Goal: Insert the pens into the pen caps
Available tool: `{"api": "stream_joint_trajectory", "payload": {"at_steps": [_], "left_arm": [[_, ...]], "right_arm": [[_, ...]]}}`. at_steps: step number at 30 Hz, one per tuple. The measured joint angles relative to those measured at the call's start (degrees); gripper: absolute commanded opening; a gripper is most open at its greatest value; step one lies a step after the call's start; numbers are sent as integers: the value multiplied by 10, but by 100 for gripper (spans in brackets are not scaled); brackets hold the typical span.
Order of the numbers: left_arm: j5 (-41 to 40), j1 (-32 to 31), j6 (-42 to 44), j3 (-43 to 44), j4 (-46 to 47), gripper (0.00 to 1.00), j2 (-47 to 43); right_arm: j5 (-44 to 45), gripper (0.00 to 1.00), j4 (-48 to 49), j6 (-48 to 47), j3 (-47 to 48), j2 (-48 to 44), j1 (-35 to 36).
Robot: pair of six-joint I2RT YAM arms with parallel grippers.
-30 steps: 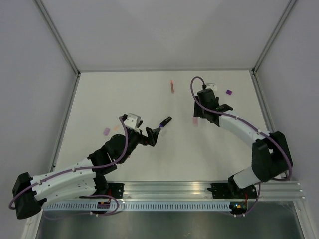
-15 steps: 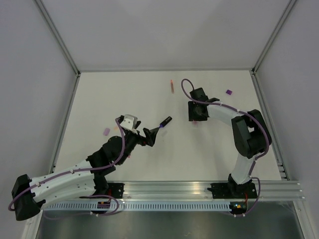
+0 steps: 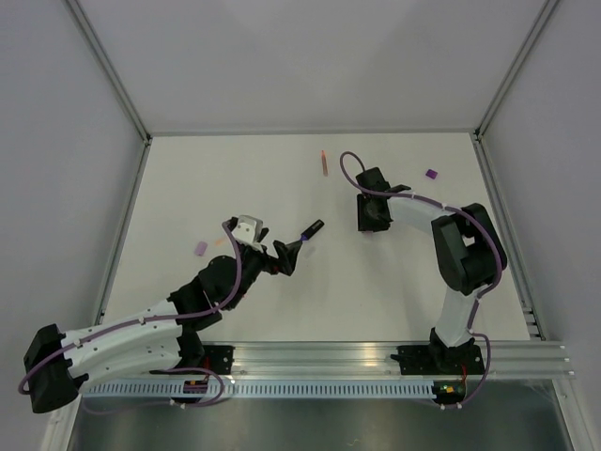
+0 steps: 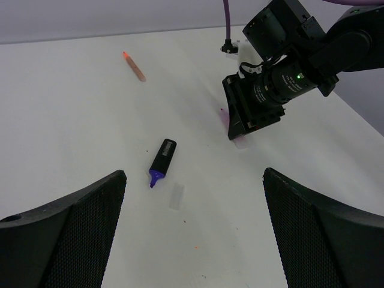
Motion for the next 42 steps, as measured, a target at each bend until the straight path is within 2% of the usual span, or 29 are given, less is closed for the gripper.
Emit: {"api": "stream_joint_trajectory", "payload": {"at_steps": [10, 12, 14, 18, 20, 25, 30, 39, 42], "left_arm": [[7, 7, -11, 1, 2, 100, 41], [33, 30, -32, 5, -9, 100, 56], [86, 72, -63, 6, -15, 100, 67], [216, 198, -140, 6, -16, 98, 102], [263, 231, -164, 7, -17, 97, 122], [345, 239, -185, 11, -17, 96, 150], [370, 239, -187, 16, -15, 93, 153], [393, 239, -187, 16, 6, 86, 155], [397, 239, -187, 16, 12, 81, 155]], "right_arm": [[3, 11, 6, -7, 5, 4, 0], [-12, 1, 26, -7, -15, -9, 0], [-24, 0, 39, -6, -39, -26, 0], [-49, 0, 78, 5, -103, -84, 3], [-59, 0, 99, 14, -142, -130, 9], [-81, 0, 167, 35, -206, -231, 58], [-93, 0, 246, 56, -257, -301, 149], [-85, 0, 308, 97, -278, -326, 263], [-74, 0, 316, 103, -278, -327, 290]]}}
